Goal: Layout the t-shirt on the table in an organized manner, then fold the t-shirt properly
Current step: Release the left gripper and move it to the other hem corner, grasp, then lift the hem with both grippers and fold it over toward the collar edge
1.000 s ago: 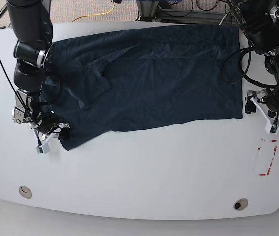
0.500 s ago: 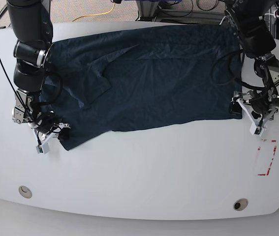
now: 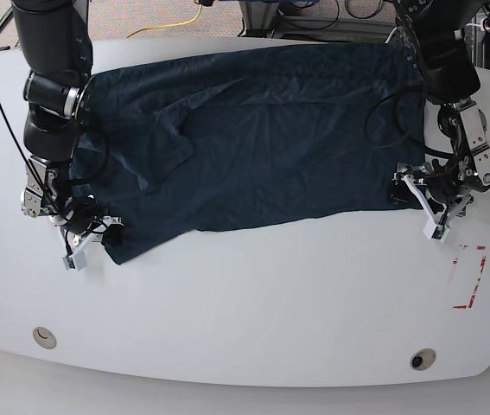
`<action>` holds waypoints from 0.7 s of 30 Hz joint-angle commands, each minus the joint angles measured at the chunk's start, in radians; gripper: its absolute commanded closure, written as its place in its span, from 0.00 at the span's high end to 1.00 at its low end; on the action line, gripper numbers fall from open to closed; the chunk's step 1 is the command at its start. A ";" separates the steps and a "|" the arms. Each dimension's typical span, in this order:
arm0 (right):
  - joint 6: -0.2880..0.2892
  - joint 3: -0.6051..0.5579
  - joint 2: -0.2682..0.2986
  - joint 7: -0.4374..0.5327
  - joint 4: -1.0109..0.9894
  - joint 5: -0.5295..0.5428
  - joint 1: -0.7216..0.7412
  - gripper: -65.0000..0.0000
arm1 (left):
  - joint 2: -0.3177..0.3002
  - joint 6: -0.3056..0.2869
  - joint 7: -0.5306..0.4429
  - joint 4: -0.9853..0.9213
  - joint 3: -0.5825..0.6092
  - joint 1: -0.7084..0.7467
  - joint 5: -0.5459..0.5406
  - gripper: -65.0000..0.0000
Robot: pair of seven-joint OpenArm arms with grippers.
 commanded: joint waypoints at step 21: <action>-0.002 0.003 0.014 -0.012 0.012 -0.015 0.017 0.04 | -0.013 0.035 0.011 0.005 0.005 0.008 -0.005 0.40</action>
